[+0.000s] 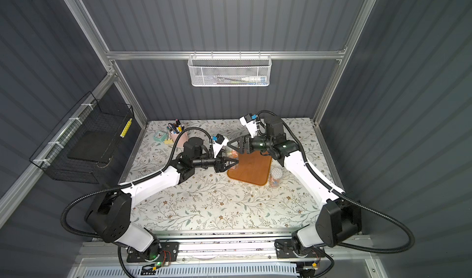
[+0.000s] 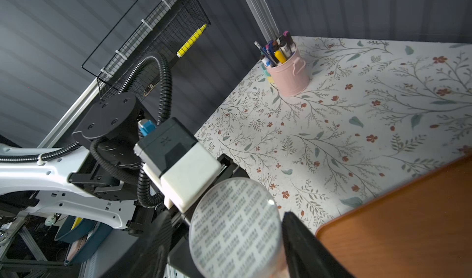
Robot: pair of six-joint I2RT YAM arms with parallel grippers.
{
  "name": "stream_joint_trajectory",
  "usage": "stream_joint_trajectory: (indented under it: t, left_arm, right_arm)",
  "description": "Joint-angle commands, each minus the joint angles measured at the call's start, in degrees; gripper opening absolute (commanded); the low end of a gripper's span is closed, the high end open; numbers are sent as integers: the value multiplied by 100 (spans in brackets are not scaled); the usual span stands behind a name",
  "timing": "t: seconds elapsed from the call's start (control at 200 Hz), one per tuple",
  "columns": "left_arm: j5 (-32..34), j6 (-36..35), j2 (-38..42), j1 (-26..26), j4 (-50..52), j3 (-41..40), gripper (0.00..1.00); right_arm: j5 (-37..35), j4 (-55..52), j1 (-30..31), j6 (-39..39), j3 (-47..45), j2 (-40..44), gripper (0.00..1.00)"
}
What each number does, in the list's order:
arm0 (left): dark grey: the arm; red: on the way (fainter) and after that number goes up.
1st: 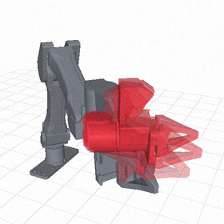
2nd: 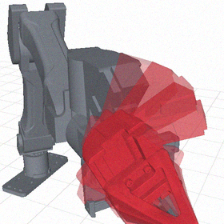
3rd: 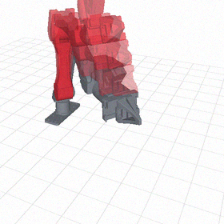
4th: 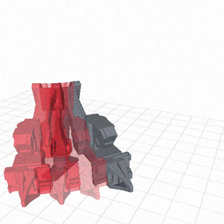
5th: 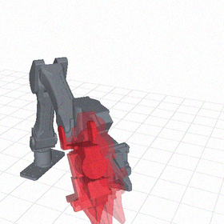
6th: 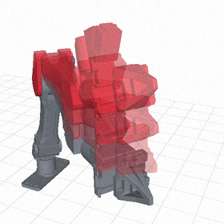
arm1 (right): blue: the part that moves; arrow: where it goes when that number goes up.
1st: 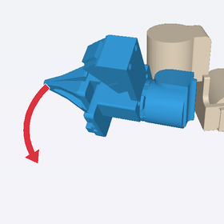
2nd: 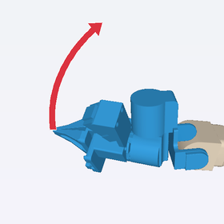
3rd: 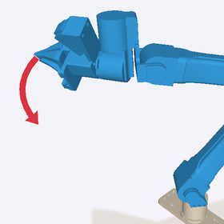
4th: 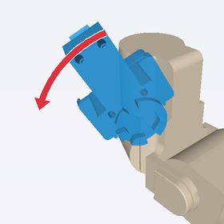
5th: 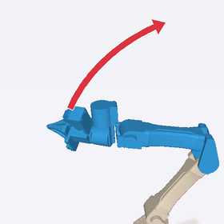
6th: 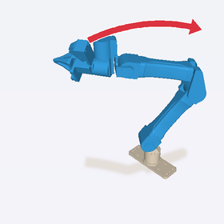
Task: Pour the candies out of the jar
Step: Unscrew the lid from the jar.
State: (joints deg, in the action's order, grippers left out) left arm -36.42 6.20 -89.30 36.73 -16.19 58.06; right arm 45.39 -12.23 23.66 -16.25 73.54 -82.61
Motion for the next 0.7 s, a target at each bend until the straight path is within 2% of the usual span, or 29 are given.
stream_joint_trajectory:
  t: [0.0,0.255,0.475,0.695]
  left_arm:
    - [342,-267,101,36,423,170,0]
    - [110,-214,23,36,463,297,0]
    - [-422,-85,-54,36,421,439,0]
    - [-451,-208,-70,36,664,539,0]
  right_arm:
    - [-359,-560,145,376,301,166,71]
    - [-839,-805,362,781,282,318,78]
    - [-1089,-1044,419,1116,290,290,82]
    - [-1376,-1035,453,1009,104,410,84]
